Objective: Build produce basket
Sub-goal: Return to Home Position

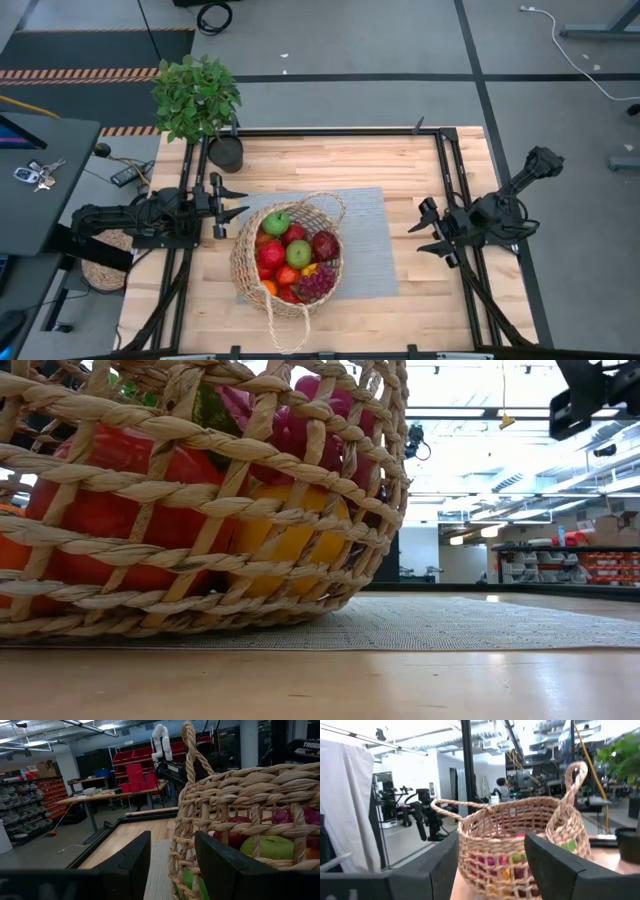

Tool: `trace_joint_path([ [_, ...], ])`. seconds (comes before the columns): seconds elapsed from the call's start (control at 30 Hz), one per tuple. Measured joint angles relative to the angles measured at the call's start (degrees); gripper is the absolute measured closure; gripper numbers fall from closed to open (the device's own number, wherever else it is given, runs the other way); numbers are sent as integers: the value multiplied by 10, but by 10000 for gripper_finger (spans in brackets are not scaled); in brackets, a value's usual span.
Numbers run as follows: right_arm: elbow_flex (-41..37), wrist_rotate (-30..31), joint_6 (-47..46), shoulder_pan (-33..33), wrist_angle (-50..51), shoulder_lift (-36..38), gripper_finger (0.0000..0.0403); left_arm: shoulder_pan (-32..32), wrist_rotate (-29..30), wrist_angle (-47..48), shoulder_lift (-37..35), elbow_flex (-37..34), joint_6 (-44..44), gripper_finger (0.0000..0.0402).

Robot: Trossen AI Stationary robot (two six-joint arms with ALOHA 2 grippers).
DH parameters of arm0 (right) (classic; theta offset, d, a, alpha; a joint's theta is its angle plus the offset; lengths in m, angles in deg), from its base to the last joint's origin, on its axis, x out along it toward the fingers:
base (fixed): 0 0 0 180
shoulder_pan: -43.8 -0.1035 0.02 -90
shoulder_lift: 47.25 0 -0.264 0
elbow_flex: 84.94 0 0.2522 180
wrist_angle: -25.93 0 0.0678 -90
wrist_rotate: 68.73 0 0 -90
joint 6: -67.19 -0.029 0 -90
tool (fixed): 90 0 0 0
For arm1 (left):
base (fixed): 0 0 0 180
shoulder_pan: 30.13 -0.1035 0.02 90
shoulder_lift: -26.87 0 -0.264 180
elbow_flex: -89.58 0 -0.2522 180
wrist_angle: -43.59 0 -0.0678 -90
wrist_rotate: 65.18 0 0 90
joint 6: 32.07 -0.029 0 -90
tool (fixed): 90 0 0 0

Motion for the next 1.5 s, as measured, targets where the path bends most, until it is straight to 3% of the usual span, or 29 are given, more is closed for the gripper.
trace_joint_path([
  [0.37,0,-6,-25,-8,50,10,173,0,0,0,0,0,0,241],
  [0.5,0,-5,5,-8,70,10,173,0,0,0,0,0,0,241],
  [0.67,0,0,40,-8,69,9,173,0,0,0,0,0,0,241],
  [1.5,0,0,40,-8,69,9,172,0,0,0,0,0,0,241],
])
